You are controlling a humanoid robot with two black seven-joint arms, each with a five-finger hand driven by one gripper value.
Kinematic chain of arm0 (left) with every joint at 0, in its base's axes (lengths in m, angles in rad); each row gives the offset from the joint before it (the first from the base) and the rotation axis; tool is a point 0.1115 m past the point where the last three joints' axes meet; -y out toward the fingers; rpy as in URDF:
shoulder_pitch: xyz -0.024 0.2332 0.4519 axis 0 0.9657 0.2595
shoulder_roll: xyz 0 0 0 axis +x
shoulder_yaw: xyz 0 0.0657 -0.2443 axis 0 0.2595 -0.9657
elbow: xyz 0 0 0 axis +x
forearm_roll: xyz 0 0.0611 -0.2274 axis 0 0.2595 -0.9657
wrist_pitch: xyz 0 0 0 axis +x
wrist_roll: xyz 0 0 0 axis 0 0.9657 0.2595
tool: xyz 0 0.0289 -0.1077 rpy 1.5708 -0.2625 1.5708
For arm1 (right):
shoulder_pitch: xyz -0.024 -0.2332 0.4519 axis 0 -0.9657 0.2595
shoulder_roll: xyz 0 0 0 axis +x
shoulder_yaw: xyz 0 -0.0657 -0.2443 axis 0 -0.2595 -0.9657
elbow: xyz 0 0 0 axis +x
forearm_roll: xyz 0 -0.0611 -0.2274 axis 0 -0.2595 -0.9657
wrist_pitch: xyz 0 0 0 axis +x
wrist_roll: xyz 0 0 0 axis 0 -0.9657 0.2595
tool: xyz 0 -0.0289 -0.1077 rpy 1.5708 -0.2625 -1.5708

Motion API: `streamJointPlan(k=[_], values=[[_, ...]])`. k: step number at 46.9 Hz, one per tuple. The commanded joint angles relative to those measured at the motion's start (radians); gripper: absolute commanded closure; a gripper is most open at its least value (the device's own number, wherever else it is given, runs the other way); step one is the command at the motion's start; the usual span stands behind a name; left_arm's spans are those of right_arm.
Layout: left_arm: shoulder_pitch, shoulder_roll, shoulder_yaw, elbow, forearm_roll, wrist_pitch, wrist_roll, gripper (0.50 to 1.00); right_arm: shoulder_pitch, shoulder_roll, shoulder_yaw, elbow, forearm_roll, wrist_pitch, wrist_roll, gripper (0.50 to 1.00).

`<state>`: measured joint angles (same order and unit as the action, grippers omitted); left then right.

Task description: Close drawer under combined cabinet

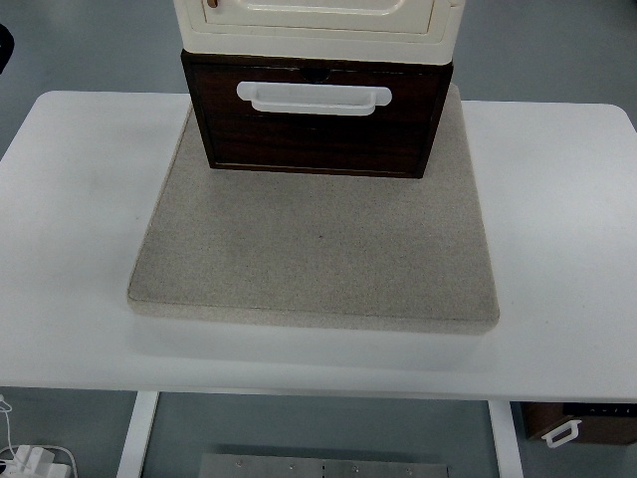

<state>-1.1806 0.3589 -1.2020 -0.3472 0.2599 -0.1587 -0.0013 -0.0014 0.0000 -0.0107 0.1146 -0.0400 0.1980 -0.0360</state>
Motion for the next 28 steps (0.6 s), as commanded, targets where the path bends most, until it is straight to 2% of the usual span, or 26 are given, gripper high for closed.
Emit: streamJointPlan(k=[1, 14, 28], values=[[0.033, -0.011, -0.001, -0.001, -0.013, 0.005, 0.0, 0.5, 0.0, 0.0, 0.0, -0.001, 0.0, 0.0, -0.001, 0.548], [0.136, -0.044, -0.001, 0.001, -0.114, 0.005, 0.0, 0.5, 0.0, 0.0, 0.0, 0.0, 0.0, 0.0, -0.001, 0.548], [0.144, -0.097, -0.001, 0.037, -0.206, -0.027, 0.0, 0.5, 0.0, 0.0, 0.0, 0.0, 0.0, 0.0, 0.001, 0.548]])
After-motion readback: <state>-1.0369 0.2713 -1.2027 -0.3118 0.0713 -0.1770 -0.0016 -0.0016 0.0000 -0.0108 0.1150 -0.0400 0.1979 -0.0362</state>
